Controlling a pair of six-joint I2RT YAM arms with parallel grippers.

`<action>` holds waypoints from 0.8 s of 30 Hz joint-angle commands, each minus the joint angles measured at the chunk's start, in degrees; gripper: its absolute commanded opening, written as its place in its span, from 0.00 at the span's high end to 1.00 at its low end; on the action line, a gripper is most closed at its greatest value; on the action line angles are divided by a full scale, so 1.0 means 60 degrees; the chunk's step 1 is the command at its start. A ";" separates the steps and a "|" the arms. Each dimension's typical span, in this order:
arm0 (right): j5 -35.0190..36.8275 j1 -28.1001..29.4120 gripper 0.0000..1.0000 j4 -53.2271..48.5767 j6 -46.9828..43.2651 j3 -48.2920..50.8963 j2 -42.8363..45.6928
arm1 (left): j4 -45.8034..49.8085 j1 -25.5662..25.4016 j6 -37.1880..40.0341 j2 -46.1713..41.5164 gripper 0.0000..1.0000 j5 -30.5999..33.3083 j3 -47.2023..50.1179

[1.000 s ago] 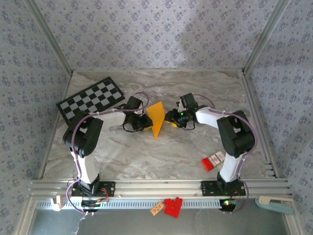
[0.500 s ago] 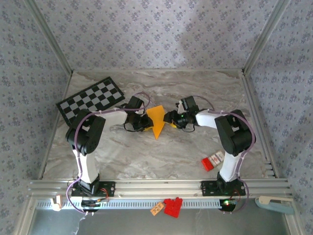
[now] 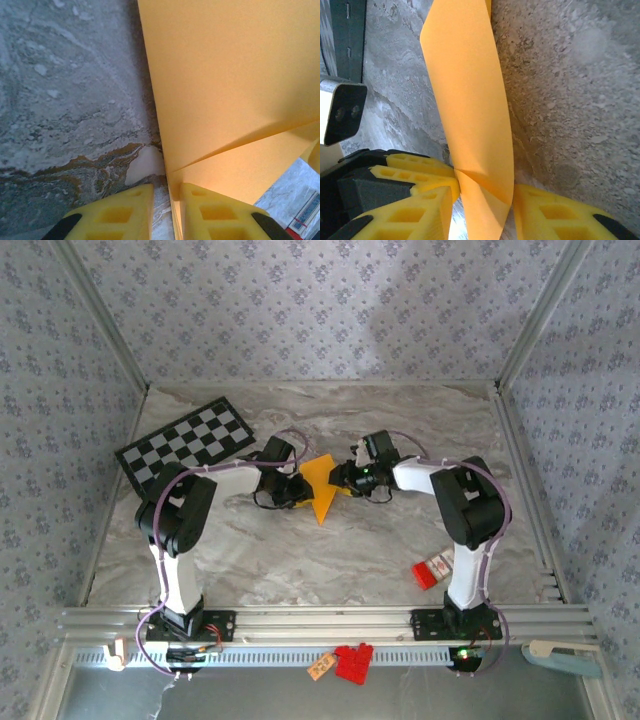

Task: Fold a paper plane with a square sheet of paper (pick it up from the middle)
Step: Fold the wing for the fifth time at the center of the table.

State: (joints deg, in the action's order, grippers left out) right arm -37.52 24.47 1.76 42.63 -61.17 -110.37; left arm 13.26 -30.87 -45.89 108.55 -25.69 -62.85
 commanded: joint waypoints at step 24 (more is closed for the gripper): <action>0.3474 0.0694 0.98 -0.0409 0.3909 -0.0366 0.1312 | -0.1869 -0.0473 0.3290 -0.3513 0.30 0.2209 0.1506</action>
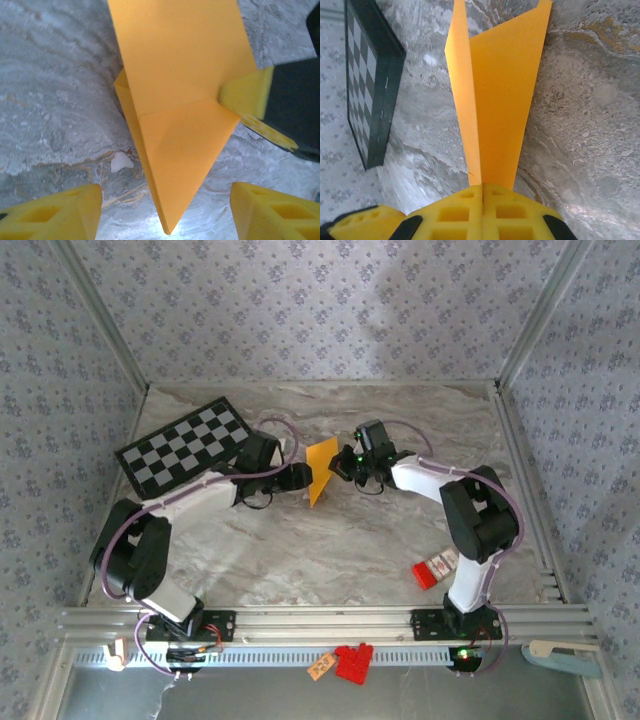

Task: Fold a paper plane with a square sheet of paper (pick it up from the middle)
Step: Fold the wing for the fifth time at the center of the table.

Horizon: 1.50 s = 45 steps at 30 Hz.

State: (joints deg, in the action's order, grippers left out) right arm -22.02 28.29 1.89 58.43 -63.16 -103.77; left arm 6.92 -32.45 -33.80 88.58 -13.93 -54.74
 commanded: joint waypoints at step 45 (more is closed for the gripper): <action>-0.0121 -0.0238 0.65 -0.4442 0.2282 -0.1652 -0.1052 | -0.3402 -0.1162 0.5739 0.2817 0.55 -0.0443 0.0774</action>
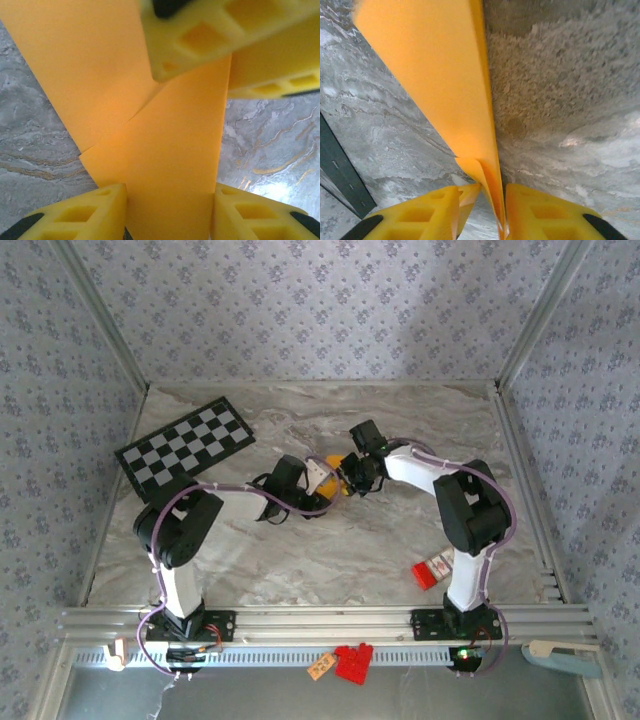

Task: Fold a paper plane with a square sheet of paper (pick it up from the middle)
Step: Fold the wing for the fifth time at the center of the table.

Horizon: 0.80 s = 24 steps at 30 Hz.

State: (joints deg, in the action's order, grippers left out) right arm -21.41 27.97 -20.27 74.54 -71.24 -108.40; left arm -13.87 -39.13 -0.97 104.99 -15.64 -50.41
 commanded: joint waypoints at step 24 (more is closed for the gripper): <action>-0.0883 -0.0825 0.79 -0.2085 -0.2162 -0.1625 -0.1334 | 0.0480 -0.0047 0.0687 -0.0092 0.54 -0.0120 -0.0087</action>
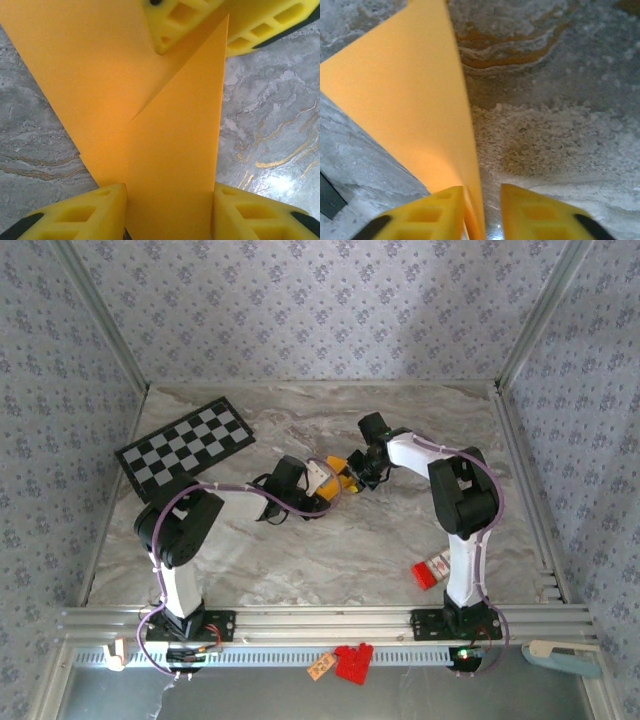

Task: Fold a paper plane with a square sheet of paper (pick it up from the middle)
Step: Fold the wing for the fifth time at the center of the table.

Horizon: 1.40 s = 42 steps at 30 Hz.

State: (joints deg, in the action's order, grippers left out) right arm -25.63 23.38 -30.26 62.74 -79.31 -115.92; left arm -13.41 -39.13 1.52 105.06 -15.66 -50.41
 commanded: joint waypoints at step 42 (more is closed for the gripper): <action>0.0490 0.0352 0.73 0.0517 0.1994 0.1353 0.1388 | 0.0584 -0.1219 0.0797 -0.0166 0.78 0.2015 -0.0242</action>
State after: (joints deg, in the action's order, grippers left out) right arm -22.76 25.28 -25.30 74.19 -70.41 -107.48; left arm -10.09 -46.52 7.22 103.31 -2.15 -50.87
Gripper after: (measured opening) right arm 0.256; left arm 0.230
